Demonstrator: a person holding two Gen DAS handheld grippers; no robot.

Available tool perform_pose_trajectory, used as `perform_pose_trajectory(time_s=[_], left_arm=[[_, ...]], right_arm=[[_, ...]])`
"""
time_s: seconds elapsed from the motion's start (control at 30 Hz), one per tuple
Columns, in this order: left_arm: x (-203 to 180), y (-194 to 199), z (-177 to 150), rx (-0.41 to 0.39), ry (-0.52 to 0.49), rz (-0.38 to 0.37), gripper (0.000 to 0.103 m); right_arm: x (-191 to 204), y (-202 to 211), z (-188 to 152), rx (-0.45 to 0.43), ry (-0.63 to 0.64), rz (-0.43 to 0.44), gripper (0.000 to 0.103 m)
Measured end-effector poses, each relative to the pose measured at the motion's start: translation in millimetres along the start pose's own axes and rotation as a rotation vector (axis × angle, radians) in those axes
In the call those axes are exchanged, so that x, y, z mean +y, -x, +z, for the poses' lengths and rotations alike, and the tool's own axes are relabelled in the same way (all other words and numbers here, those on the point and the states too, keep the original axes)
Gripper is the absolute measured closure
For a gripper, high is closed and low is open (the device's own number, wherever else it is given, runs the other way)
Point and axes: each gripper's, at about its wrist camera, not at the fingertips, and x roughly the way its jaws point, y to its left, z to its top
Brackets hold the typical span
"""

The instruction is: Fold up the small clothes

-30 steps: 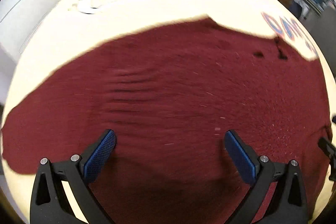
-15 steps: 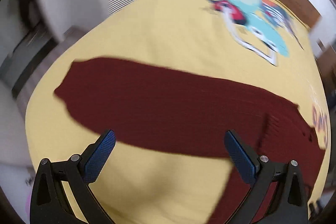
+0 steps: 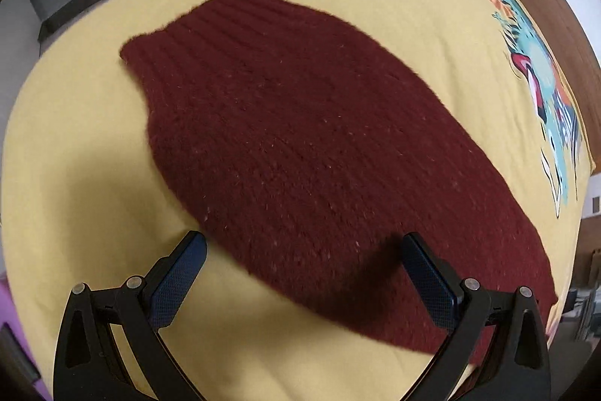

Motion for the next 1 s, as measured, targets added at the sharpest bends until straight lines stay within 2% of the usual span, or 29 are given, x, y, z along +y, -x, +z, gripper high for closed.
perform_pose_trajectory(time_s=[0.07,0.1,0.13,0.17,0.2,0.23,0.27,0.33,0.37,0.5,0.63,0.73,0.83,1.0], left_arm=[[-1.4,0.0,5.6,-0.006,-0.008,-0.008,0.004],[-0.8,-0.9,7.6,-0.008,-0.014,-0.009,0.015],[-2.8,-0.4,10.9,-0.012,-0.029,-0.008,0.036],[-4.3,-0.2,13.8,-0.015,-0.041,-0.002,0.044],[-2.5,-2.8,16.8,-0.017,-0.045,-0.005,0.061],[-2.6,-2.4,20.3,-0.009,-0.043,-0.040,0.081],[-6.2,-5.6,24.9,0.009,-0.038,-0.073,0.088],[-12.0,-2.8,28.8,0.018,-0.051,-0.123,0.091],[-18.9,-0.6,29.5,0.012,-0.092,-0.130,0.091],[-51.5,16.5,25.4,-0.007,-0.214,-0.099,0.091],[-86.1,42.1,10.5,0.003,-0.315,-0.139,0.091],[-118.6,68.4,-21.6,-0.006,-0.423,-0.148,0.092],[-148.7,88.3,-58.2,0.010,-0.501,-0.208,0.092],[-223.1,106.6,-104.9,0.041,-0.631,-0.320,0.092]], right_arm=[[1.1,-0.3,-2.3,0.005,-0.001,0.001,0.000],[2.0,-0.7,-3.6,0.009,0.001,-0.001,0.000],[2.9,-1.9,-5.0,0.016,0.005,0.000,0.000],[3.3,-3.0,-6.3,0.022,0.006,-0.001,0.000],[3.7,-4.3,-7.7,0.027,0.006,-0.003,0.000],[4.1,-5.6,-8.5,0.031,0.005,-0.001,0.000],[4.3,-5.6,-9.6,0.034,0.003,0.001,0.000],[4.5,-7.2,-9.8,0.041,-0.002,0.006,0.000],[4.7,-7.5,-9.7,0.045,-0.003,0.009,0.000],[7.9,-5.7,-7.9,0.041,-0.002,0.032,0.000],[10.5,-3.1,-2.5,0.026,0.005,0.045,0.000],[10.9,-0.7,4.6,0.014,0.006,0.056,0.000],[10.0,8.7,18.3,-0.007,0.008,0.077,0.000],[3.8,32.3,43.3,-0.067,-0.001,0.100,0.000]])
